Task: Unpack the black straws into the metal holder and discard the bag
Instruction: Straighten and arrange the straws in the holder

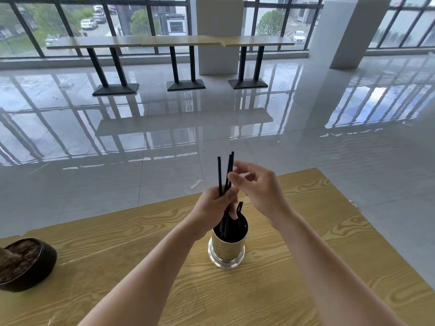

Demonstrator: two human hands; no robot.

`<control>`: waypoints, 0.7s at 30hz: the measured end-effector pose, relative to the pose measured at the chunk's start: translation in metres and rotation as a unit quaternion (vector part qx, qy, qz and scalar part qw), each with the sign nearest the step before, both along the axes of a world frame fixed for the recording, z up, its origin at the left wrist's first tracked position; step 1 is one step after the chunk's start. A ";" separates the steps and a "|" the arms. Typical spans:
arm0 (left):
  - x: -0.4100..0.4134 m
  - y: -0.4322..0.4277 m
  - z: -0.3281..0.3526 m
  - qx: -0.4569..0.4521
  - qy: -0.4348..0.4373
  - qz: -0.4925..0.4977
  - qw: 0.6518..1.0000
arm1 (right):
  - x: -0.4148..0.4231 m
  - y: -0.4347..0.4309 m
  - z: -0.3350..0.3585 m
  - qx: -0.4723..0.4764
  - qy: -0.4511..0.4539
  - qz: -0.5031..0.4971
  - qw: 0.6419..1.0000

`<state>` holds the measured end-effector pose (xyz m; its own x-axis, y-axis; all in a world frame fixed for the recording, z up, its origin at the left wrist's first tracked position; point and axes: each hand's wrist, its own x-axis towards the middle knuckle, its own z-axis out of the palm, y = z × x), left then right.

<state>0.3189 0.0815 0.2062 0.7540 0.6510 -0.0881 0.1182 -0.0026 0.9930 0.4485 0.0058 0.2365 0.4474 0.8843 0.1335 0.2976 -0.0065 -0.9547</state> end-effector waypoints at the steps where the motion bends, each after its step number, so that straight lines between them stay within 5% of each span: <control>1: 0.000 -0.001 0.000 0.005 0.001 -0.017 1.000 | 0.003 0.003 0.007 -0.004 0.010 0.028 1.000; 9: 0.002 0.003 0.004 0.048 0.069 -0.053 0.995 | 0.005 0.013 0.017 0.022 -0.050 0.049 0.997; 15: 0.003 0.008 -0.003 0.089 0.071 -0.040 0.993 | 0.005 0.006 0.017 0.041 -0.112 -0.031 0.992; 21: -0.029 0.014 -0.040 0.152 0.082 0.164 0.971 | 0.024 -0.012 -0.008 0.031 -0.102 -0.127 0.986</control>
<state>0.2894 0.0959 0.1663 0.4940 0.8683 0.0442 0.3177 -0.2276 0.9205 0.4725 -0.0067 0.2280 0.6122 0.7344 0.2931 0.4794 -0.0499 -0.8762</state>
